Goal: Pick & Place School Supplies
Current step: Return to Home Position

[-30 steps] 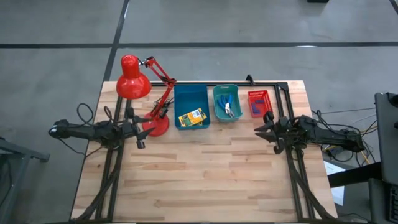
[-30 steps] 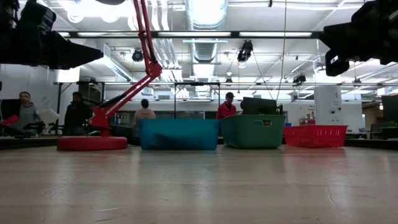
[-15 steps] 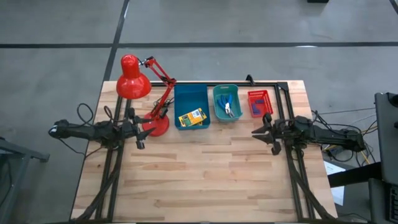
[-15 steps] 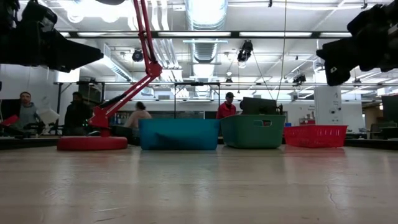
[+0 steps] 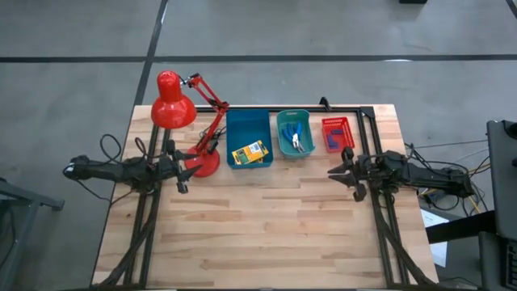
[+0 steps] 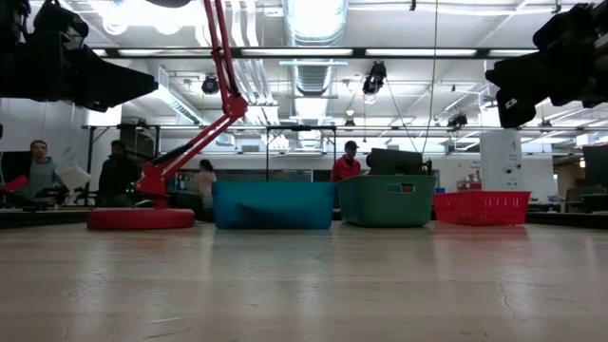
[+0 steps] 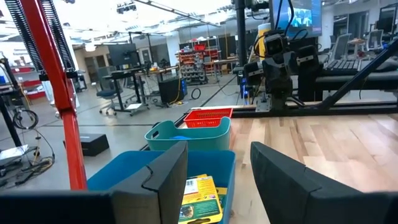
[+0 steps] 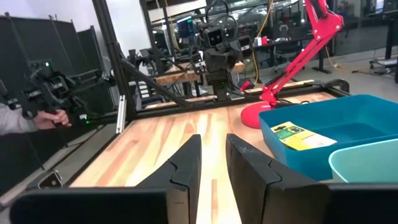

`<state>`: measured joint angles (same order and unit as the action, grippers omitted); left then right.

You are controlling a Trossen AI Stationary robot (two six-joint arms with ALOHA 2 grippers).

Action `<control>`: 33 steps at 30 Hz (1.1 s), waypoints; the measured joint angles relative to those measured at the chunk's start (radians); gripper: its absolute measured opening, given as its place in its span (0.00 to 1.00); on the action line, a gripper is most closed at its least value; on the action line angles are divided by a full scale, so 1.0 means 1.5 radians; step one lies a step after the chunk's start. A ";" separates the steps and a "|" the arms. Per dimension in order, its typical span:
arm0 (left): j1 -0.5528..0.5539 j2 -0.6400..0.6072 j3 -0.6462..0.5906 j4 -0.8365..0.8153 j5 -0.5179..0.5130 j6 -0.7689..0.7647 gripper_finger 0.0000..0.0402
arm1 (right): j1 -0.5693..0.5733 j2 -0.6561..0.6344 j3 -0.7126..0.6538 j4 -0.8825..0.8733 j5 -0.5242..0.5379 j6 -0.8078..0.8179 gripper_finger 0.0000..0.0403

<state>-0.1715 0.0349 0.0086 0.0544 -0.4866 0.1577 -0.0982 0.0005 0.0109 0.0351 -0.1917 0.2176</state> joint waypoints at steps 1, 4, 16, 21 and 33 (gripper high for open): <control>0.000 0.000 0.000 0.000 0.000 0.000 0.45 | 0.000 0.000 0.000 0.001 0.000 0.004 0.17; 0.000 0.001 0.000 0.000 0.000 -0.018 0.45 | 0.000 0.001 0.000 0.000 0.000 0.007 0.17; 0.000 0.003 0.000 0.003 0.002 -0.125 0.45 | 0.000 0.001 0.000 0.000 0.001 0.006 0.21; 0.000 0.003 0.000 0.012 0.001 -0.125 0.45 | 0.000 0.002 0.000 0.000 0.001 0.005 0.20; 0.000 0.003 0.000 0.017 0.001 -0.126 0.45 | 0.000 0.002 0.000 0.000 0.001 0.005 0.18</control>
<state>-0.1711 0.0395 0.0086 0.0792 -0.4850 -0.0307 -0.0982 0.0032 0.0109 0.0353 -0.1905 0.2256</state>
